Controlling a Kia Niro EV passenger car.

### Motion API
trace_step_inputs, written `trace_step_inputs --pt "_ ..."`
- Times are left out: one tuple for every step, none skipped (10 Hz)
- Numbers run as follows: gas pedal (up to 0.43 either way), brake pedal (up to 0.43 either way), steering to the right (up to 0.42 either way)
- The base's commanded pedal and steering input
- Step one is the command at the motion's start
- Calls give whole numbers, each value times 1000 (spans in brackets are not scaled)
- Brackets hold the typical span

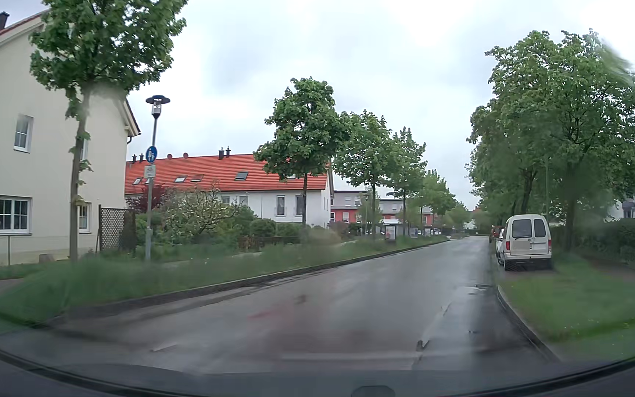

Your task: Follow the waypoints while adhering to traffic rules and regulations

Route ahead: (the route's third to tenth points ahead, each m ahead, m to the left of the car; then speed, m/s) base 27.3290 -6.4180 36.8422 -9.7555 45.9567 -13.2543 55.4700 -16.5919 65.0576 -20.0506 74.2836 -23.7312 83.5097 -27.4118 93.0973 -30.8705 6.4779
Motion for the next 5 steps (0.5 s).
trace_step_inputs --pt "150 0 153" --pt "150 0 152" --pt "150 0 148" --pt "150 0 143" --pt "150 0 140"
